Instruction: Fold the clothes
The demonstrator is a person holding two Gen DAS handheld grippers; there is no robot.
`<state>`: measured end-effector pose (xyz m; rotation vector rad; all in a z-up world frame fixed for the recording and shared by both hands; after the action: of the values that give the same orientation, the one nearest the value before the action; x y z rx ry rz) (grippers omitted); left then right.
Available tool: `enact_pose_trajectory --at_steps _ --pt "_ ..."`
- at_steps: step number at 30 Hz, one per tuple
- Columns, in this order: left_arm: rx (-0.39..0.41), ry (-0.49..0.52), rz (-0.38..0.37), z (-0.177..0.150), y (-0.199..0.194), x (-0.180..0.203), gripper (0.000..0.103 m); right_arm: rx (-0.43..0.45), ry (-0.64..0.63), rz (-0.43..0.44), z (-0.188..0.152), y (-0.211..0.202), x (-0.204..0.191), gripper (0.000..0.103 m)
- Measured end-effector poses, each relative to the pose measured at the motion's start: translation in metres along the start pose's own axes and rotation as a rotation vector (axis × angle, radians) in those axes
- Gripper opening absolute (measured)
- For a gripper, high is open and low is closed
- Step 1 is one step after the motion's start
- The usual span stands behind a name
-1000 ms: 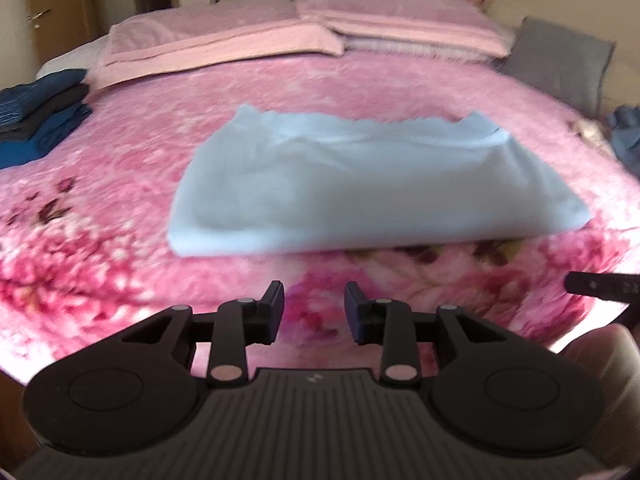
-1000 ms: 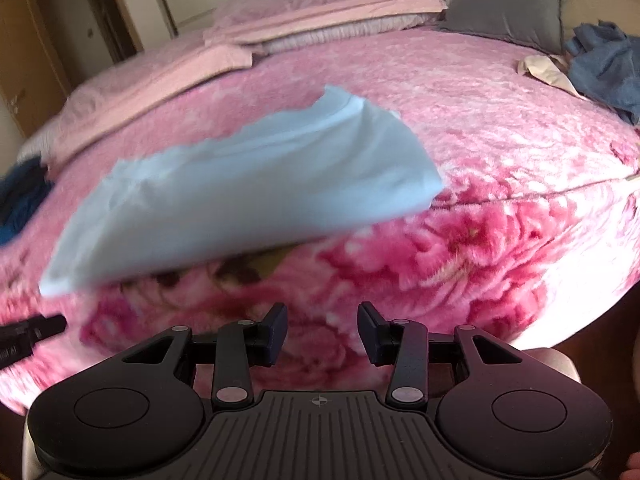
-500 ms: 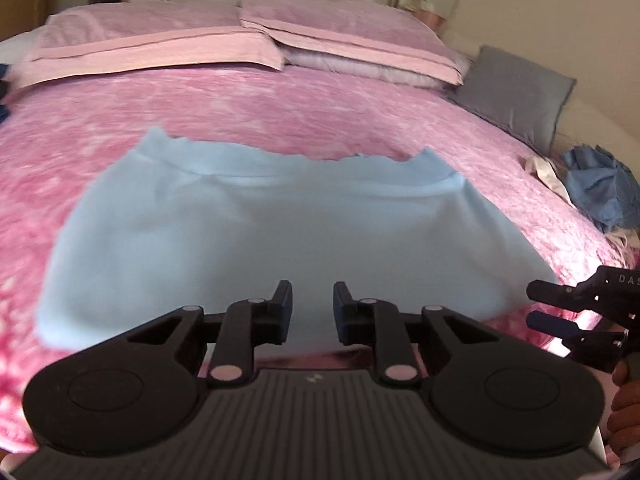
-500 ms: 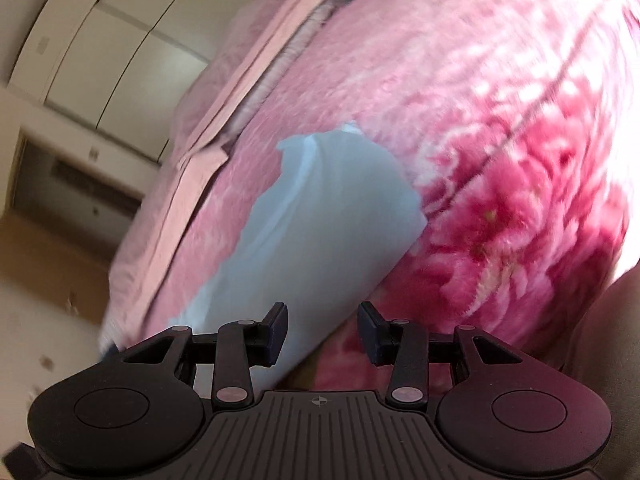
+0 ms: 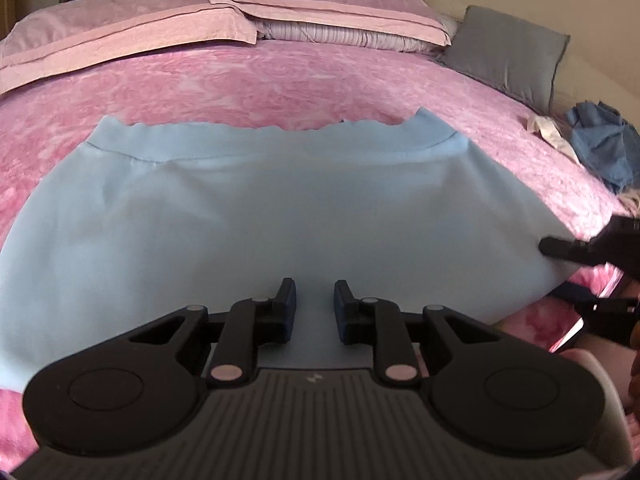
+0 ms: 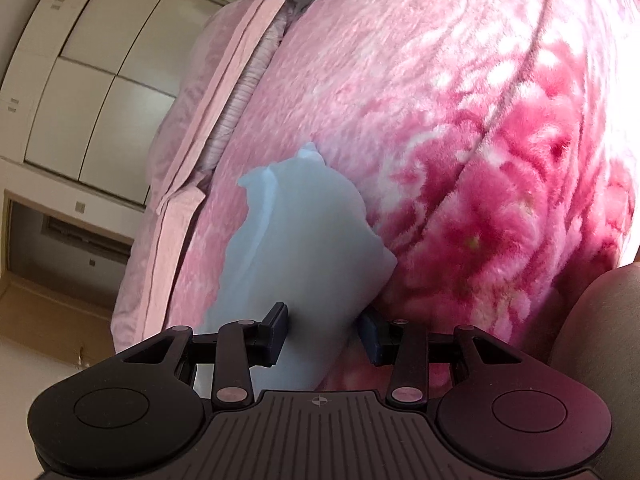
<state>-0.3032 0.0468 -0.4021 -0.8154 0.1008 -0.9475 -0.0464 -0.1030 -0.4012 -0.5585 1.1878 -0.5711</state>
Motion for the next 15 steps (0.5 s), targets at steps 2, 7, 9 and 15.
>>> enact_pose_trajectory --at_steps 2,7,9,15 --pt "0.002 0.012 0.008 0.0 0.002 0.002 0.019 0.004 0.026 0.01 0.002 0.002 0.003 0.042" --pt "0.007 -0.005 -0.001 0.001 0.005 0.0 0.019 0.026 0.05 0.025 0.004 0.01 0.001 0.042" --pt "0.006 -0.003 0.001 0.001 0.005 0.001 0.019 0.036 0.045 0.023 0.003 0.012 0.0 0.042" --pt "0.012 -0.014 -0.004 0.002 0.002 0.001 0.019 0.049 0.0 -0.017 0.0 0.012 -0.003 0.029"
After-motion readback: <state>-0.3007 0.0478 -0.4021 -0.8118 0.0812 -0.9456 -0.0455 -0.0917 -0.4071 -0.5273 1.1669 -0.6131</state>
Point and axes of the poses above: each gripper's, at about its wrist camera, not at the fingertips, and y roughly the way its jaws point, x to its right, z to its top, the point moved 7 cm from there along y, roughly the way its jaws point, and after that the axes turned 13 degrees about -z, right-handed, at the moved point
